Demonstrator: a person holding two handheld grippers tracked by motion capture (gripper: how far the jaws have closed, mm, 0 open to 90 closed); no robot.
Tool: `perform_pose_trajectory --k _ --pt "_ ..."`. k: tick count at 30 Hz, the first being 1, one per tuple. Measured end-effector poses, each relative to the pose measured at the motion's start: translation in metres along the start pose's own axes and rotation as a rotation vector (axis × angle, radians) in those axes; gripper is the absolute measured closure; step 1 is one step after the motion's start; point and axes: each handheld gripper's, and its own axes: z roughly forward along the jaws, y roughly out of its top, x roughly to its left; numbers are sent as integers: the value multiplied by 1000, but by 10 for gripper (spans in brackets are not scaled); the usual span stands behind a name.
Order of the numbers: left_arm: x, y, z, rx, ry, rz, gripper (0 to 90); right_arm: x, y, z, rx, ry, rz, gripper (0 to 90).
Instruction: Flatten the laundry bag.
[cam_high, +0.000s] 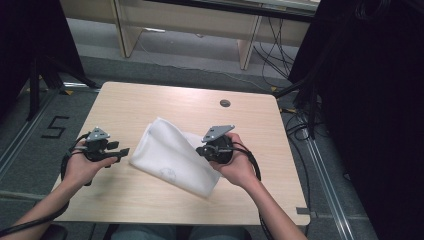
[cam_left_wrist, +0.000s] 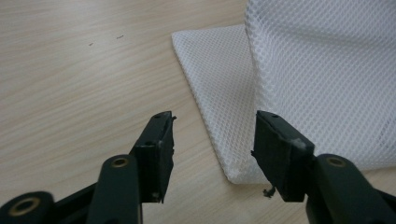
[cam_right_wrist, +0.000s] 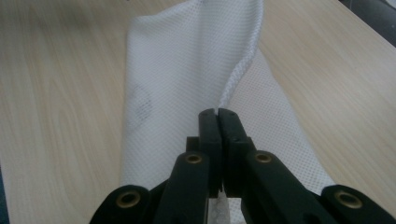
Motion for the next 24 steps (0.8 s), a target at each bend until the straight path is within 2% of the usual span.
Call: perform_pose_trajectory --k 4,5,6,7,8,9,11,12,15,17,18,19,21,24 --pt "-3 0 2 19 -27 23 551 -3 -1 -1 -7 -16 7 900" --pt "-5 1 4 24 -38 26 568 -5 -1 0 -7 -29 -9 900" --pt "-9 1 6 23 -55 18 598 -5 0 -1 2 -23 6 900" --pt "-13 2 8 44 -69 51 608 -5 0 -1 4 -21 9 900" --pt "-15 2 9 52 -85 56 614 -6 1 -1 -6 -15 -12 900" --pt "-19 2 12 53 -100 52 623 -5 2 -1 -14 -25 -1 900" --pt "-23 2 16 76 -122 68 641 -3 4 -4 -16 -27 11 900" --pt "-26 1 18 87 -132 67 644 -3 5 -5 -23 -26 1 900" --pt "-32 2 27 119 -137 104 647 -4 9 -9 -48 -39 -9 900" --pt "-35 3 31 134 -144 108 649 -6 12 -12 -58 -40 -17 900" --pt "-39 4 35 138 -139 99 652 -6 13 -13 -55 -42 -7 900" --pt "-41 6 38 143 -141 96 655 -7 13 -14 -65 -42 -23 900" --pt "-42 7 40 150 -133 85 669 -7 14 -16 -66 -36 -23 900" --pt "-47 9 49 177 -122 50 694 -7 15 -24 -92 -12 -44 900"
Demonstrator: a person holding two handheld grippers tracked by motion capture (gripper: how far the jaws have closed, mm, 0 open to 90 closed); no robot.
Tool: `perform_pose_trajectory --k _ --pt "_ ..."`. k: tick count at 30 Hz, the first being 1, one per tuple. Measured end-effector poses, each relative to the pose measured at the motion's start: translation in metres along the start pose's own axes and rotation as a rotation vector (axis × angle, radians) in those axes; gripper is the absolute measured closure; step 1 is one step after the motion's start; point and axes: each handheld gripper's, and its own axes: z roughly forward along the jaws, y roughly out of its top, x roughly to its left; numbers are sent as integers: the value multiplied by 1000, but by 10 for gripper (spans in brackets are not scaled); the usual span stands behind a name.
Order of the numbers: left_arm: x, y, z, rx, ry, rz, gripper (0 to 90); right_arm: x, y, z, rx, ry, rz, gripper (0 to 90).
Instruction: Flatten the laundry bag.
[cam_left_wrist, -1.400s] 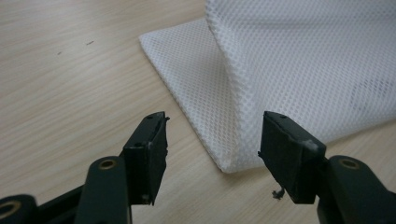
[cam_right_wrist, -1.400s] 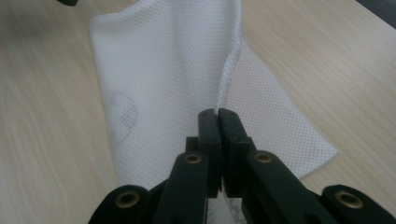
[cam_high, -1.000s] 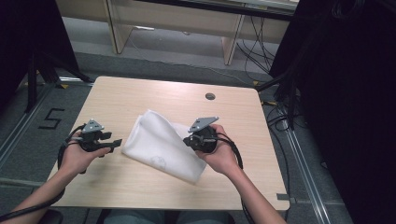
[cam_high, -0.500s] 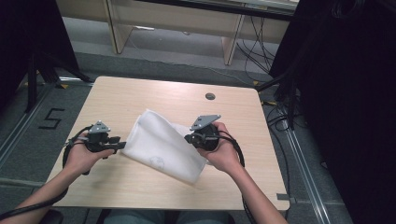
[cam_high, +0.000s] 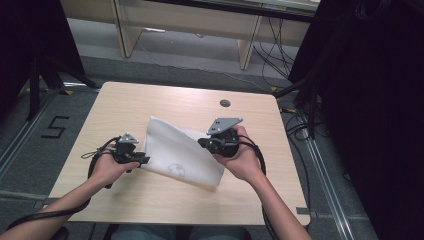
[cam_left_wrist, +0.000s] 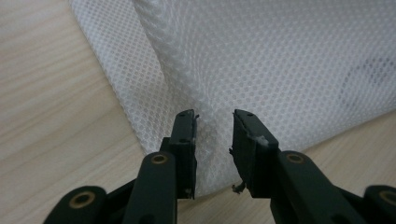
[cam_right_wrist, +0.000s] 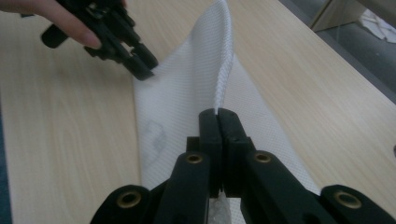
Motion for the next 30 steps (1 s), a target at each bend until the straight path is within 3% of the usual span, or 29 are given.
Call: perform_pose_trajectory --k 2,5,6,7,9,11,12,16,18,20,26,30 --pt "-1 0 5 9 6 -22 706 2 -2 -4 3 40 1 900" --pt "-2 -1 7 24 -4 -59 709 6 -6 -5 6 106 -47 900" --pt "-2 -1 7 24 -4 -59 708 6 -6 -5 6 106 -47 900" --pt "-1 -1 7 21 -13 -67 704 10 -11 -6 22 142 -59 900" --pt "1 -3 6 11 -31 -89 693 14 -16 -5 43 159 -81 900" --pt "2 -4 6 -1 -31 -80 664 16 -18 -5 54 161 -66 900" --pt "3 -5 3 -9 -34 -59 648 19 -22 -4 51 178 -84 900" --pt "8 -7 -6 -19 -4 -48 612 27 -27 -5 64 206 -89 900" --pt "12 -9 -10 -31 4 -79 606 30 -28 -5 80 204 -96 900" --pt "16 -9 -15 -40 6 -82 600 32 -29 -3 80 206 -128 900" --pt "25 -6 -26 -94 20 -110 580 44 -32 -2 84 240 -133 900" --pt "29 -7 -26 -94 36 -124 574 53 -34 -1 89 245 -154 900"
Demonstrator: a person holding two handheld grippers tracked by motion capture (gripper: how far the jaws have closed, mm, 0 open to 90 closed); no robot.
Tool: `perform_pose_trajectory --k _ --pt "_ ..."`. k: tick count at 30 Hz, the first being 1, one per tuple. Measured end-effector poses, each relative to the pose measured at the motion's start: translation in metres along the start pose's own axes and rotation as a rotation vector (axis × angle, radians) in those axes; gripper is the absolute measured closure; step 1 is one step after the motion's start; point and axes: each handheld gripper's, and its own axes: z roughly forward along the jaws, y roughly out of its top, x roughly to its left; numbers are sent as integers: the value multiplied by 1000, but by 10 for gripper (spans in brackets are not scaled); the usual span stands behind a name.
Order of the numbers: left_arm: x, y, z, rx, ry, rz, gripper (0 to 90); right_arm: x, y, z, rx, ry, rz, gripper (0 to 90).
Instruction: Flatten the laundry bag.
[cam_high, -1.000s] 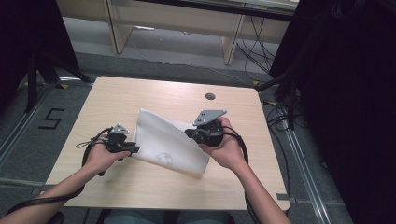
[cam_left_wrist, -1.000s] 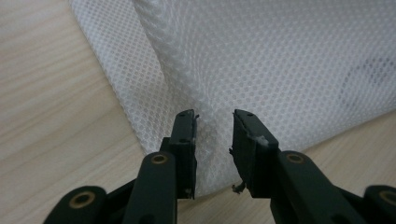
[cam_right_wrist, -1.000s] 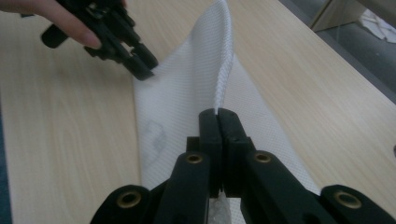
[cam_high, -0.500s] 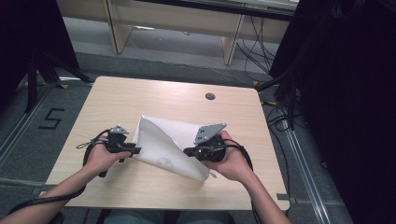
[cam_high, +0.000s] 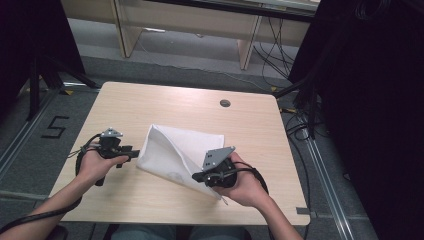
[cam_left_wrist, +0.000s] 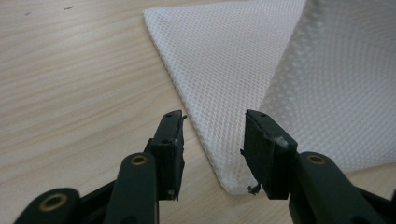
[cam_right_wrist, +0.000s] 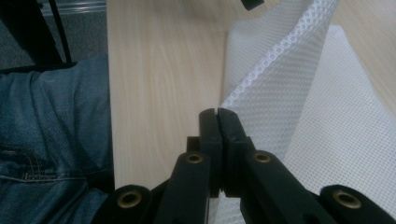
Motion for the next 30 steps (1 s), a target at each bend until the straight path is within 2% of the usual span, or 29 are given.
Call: perform_pose_trajectory --k 1,2,6,7,17,20,26,30 --pt "1 0 -1 15 -1 12 572 4 0 0 13 -4 11 900" --pt "1 0 -1 15 -1 12 570 5 1 1 16 -6 -15 900" --pt "1 1 -1 -8 2 0 569 11 1 3 29 12 -29 900" --pt "1 2 -1 -17 6 -9 568 12 1 4 30 17 -31 900" --pt "3 2 -1 -25 17 4 542 27 -4 4 25 51 -36 900" --pt "2 4 -2 -32 22 5 537 31 -6 4 18 80 -45 900" --pt "2 5 -3 -60 25 17 530 38 -14 5 22 132 -26 900" --pt "2 6 -3 -64 16 26 522 43 -20 7 43 169 -11 900"
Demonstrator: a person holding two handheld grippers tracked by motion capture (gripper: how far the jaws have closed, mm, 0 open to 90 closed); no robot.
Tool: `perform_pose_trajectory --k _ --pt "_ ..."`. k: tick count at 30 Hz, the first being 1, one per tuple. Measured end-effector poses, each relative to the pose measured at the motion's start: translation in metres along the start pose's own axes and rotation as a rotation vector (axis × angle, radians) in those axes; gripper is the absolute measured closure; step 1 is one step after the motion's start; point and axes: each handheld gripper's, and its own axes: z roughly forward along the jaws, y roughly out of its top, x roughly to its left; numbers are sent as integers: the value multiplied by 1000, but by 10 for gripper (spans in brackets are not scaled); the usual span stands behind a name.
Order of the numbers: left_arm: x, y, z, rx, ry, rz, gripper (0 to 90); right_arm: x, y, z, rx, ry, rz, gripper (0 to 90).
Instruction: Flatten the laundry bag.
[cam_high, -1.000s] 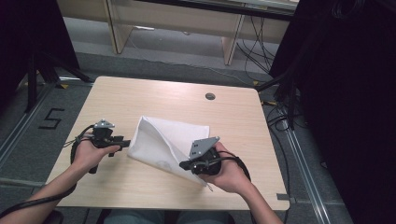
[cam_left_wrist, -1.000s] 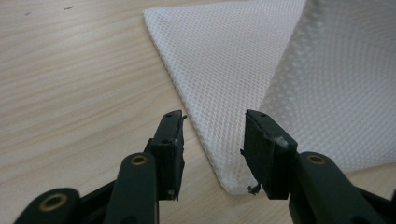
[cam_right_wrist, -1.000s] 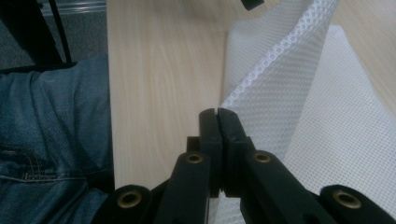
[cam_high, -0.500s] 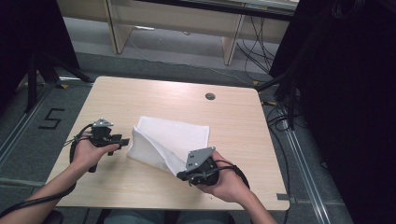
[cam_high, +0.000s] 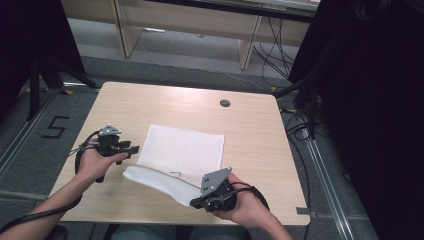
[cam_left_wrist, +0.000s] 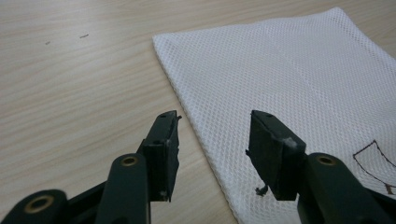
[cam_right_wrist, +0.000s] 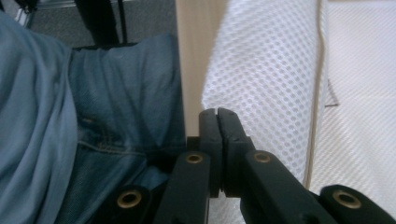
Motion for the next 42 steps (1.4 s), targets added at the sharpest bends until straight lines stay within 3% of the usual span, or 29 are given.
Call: perform_pose_trajectory --k 1,2,3,4,8,9,10,11,13,15,19,20,22,25,28,29,30,31,32,33,34,35,36,37,38,39,40,42 --pt "-3 0 1 -24 0 -6 516 1 -3 2 16 8 -21 900" --pt "-3 1 0 -25 -4 15 512 5 -5 3 30 23 24 900" --pt "-4 1 0 -32 -9 15 505 2 -6 5 28 21 -20 900" --pt "-4 1 0 -32 -9 15 499 5 -9 6 47 33 40 900" --pt "-10 2 3 -56 -25 47 490 1 -14 12 59 33 6 900" --pt "-13 2 2 -35 -33 78 484 -2 -19 18 80 38 34 900" --pt "-13 2 2 -35 -33 78 481 -2 -19 18 80 38 34 900" --pt "-17 2 4 -30 -44 105 477 -3 -21 22 90 29 54 900" --pt "-22 2 6 -42 -57 120 469 -2 -22 25 100 32 100 900" --pt "-23 2 6 -32 -64 143 458 -4 -22 27 94 19 78 900" --pt "-31 1 8 -30 -66 179 417 -5 -19 37 115 3 123 896" --pt "-34 1 9 -31 -58 206 394 -9 -16 42 122 -15 112 886" --pt "-36 1 9 -32 -65 210 390 -10 -16 44 126 -24 130 876" --pt "-40 1 8 -32 -75 237 378 -8 -9 43 120 -41 165 734" --pt "-42 1 6 -37 -96 226 427 -10 -8 33 87 -57 197 669" --pt "-41 1 3 -19 -109 246 427 -10 -8 33 87 -57 197 669" --pt "-42 0 3 -33 -108 238 471 -16 -10 23 45 -73 212 640" --pt "-44 -3 -3 -6 -132 264 495 -18 -12 17 38 -102 238 637" --pt "-44 -3 -3 -6 -132 264 525 -18 -12 17 38 -102 238 637" --pt "-49 -8 -8 8 -163 274 576 -24 -19 7 37 -162 277 657" --pt "-51 -11 -11 20 -176 297 611 -27 -24 5 40 -187 321 685" --pt "-55 -13 -14 29 -192 316 679 -31 -30 2 61 -224 335 744" --pt "-59 -16 -17 44 -205 341 764 -34 -36 1 80 -231 384 820" --pt "-59 -16 -17 44 -205 341 823 -34 -36 1 80 -231 384 820" --pt "-65 -20 -20 81 -233 387 870 -36 -47 1 140 -218 473 900" --pt "-65 -20 -20 81 -233 387 889 -36 -47 1 140 -218 473 900" --pt "-71 -24 -19 105 -248 395 893 -36 -55 5 169 -202 541 900" --pt "-77 -28 -18 147 -259 419 895 -36 -58 8 171 -193 553 900"
